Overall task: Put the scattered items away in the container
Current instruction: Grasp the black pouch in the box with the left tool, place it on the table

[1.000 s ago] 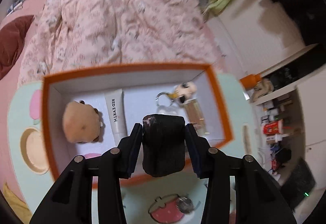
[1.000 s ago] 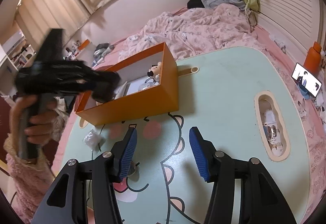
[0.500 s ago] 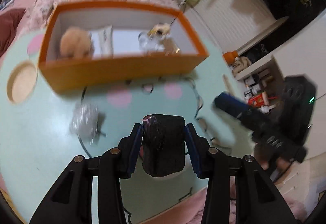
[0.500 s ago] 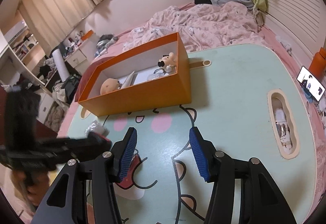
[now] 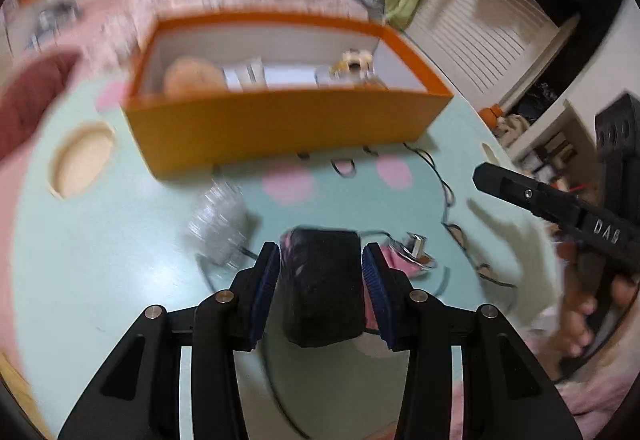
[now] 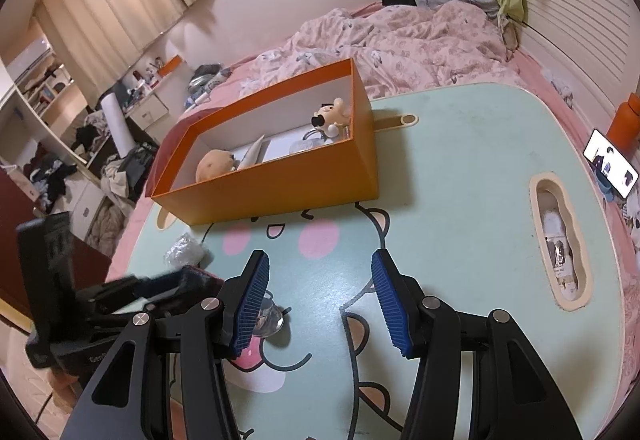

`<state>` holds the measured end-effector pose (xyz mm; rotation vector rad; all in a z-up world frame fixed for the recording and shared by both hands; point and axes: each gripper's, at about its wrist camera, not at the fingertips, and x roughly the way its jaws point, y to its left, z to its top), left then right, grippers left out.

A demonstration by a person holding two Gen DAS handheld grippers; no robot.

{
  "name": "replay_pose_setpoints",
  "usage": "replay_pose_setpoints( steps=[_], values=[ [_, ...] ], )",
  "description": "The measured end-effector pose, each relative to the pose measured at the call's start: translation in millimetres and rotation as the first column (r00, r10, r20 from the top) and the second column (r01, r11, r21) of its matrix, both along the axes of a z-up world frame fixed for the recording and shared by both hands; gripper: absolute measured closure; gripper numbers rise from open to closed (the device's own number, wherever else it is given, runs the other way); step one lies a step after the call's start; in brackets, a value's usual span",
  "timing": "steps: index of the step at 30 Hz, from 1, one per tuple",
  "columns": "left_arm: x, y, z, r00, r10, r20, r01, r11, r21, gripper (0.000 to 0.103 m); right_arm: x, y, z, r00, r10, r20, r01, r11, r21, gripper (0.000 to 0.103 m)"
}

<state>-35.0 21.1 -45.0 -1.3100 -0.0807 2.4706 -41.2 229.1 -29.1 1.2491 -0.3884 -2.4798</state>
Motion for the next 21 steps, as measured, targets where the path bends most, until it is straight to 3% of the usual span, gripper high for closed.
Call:
replay_pose_setpoints(
  steps=[2,4,7,14,21],
  values=[
    [8,-5,7,0.997,0.022,-0.069,-0.022,1.0,0.002,0.058,1,-3,2,1.0,0.007,-0.01,-0.007,1.0,0.007,0.05],
    [13,-12,10,0.996,0.023,-0.091,-0.017,0.998,0.058,0.051,2,-5,3,1.0,0.01,-0.02,-0.01,1.0,0.016,0.05],
    [20,-22,15,0.988,0.044,-0.148,-0.027,0.994,0.11,0.05,2,-8,7,0.999,0.017,-0.033,-0.017,0.999,0.028,0.05],
    [23,-37,8,0.958,0.121,-0.259,-0.105,0.992,0.076,0.042,-15,-23,30,0.996,0.056,-0.065,-0.05,0.995,0.087,0.05],
    [25,-35,-8,0.943,0.119,-0.311,-0.1,0.992,0.076,0.042,-82,-77,50,0.985,0.169,0.016,-0.17,0.975,0.146,0.051]
  ],
)
